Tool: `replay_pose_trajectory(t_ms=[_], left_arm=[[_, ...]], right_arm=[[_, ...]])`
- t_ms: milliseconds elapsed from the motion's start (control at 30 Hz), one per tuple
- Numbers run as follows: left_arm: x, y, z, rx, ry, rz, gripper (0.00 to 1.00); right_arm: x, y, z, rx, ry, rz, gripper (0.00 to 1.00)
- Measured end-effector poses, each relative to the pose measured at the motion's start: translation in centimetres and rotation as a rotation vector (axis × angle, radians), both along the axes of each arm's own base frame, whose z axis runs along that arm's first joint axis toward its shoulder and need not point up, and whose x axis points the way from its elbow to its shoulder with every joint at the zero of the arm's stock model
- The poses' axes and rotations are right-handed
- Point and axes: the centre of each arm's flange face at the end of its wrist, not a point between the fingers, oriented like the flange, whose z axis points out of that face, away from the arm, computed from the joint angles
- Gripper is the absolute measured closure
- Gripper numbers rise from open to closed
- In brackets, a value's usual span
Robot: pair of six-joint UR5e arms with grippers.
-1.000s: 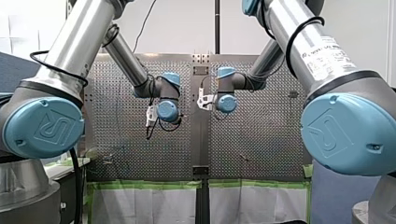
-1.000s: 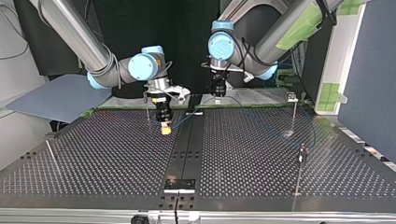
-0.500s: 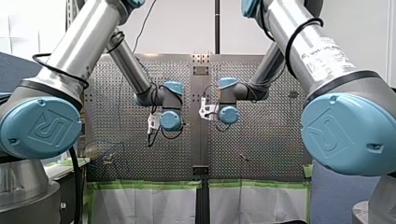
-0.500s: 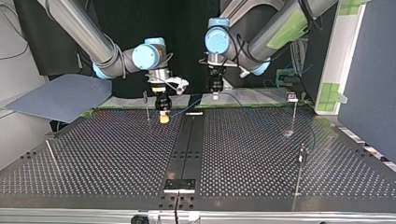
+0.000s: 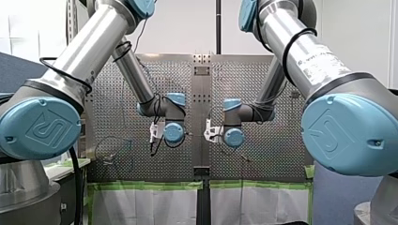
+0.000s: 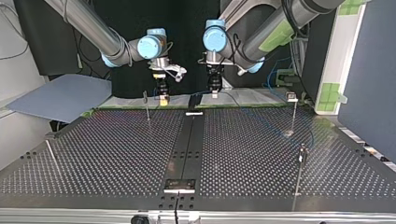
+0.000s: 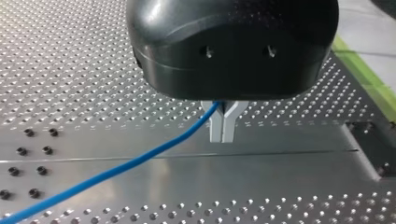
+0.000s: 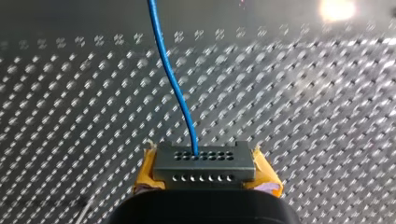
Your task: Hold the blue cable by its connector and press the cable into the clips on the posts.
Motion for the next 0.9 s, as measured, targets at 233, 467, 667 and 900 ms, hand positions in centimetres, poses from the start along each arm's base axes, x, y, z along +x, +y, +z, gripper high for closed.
replay_pose_trajectory(t_ms=[233,467,667,900], left_arm=[[0.3,-0.3,-1.9,-0.006,-0.022,-0.002,1.0],[0.2,-0.6,-4.8,0.001,-0.012,-0.011,1.0],[0.4,-1.1,-6.9,0.025,0.002,-0.022,1.0],[0.4,-2.4,-9.2,0.047,0.003,-0.038,1.0]], right_arm=[[-2.0,1.2,-3.6,0.033,0.007,-0.024,1.0],[-4.2,2.8,-8.2,0.085,0.03,-0.036,1.0],[-6.9,4.5,-12.3,0.16,0.077,-0.055,1.0],[-9.3,6.8,-14.9,0.23,0.122,-0.064,1.0]])
